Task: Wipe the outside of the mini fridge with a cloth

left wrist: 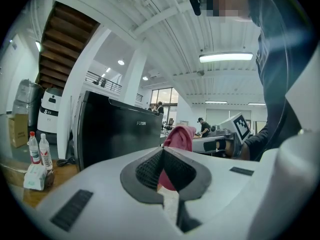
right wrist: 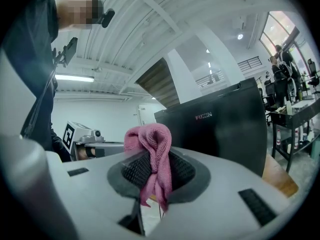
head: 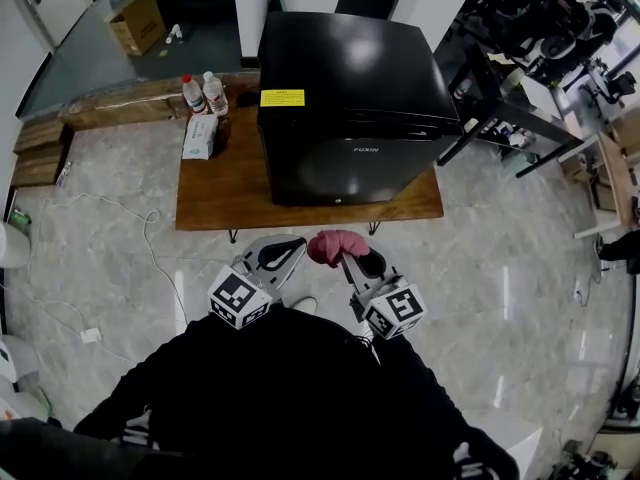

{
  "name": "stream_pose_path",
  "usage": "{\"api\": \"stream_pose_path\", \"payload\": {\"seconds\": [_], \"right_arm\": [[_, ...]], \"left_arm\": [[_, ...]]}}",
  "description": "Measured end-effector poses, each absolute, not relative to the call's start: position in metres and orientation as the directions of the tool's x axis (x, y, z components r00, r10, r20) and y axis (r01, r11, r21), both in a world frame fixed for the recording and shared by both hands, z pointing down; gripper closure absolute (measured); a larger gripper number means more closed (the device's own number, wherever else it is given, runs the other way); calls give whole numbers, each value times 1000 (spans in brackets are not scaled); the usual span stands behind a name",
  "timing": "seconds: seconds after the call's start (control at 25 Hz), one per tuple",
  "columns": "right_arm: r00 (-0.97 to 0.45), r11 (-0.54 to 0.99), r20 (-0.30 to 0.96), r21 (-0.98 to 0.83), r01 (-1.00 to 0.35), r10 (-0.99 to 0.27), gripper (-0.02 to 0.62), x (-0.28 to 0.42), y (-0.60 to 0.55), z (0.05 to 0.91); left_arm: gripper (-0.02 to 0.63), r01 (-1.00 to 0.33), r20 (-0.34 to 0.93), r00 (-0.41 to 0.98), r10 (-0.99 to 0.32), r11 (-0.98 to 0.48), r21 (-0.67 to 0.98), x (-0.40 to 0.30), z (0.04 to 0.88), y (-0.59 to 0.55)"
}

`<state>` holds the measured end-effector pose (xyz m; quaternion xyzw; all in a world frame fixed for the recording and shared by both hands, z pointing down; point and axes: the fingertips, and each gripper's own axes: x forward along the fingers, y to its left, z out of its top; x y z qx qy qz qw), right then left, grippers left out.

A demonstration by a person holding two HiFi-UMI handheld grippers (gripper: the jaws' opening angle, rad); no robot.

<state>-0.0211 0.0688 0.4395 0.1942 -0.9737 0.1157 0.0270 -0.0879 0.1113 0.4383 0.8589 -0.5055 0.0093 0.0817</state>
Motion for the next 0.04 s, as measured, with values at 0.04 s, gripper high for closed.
{"api": "stream_pose_path", "payload": {"seconds": [0.04], "right_arm": [[-922, 895, 97, -218, -388, -376, 509, -21, 68, 440]], "left_arm": [[600, -871, 99, 487, -868, -474, 132, -89, 439, 111]]}}
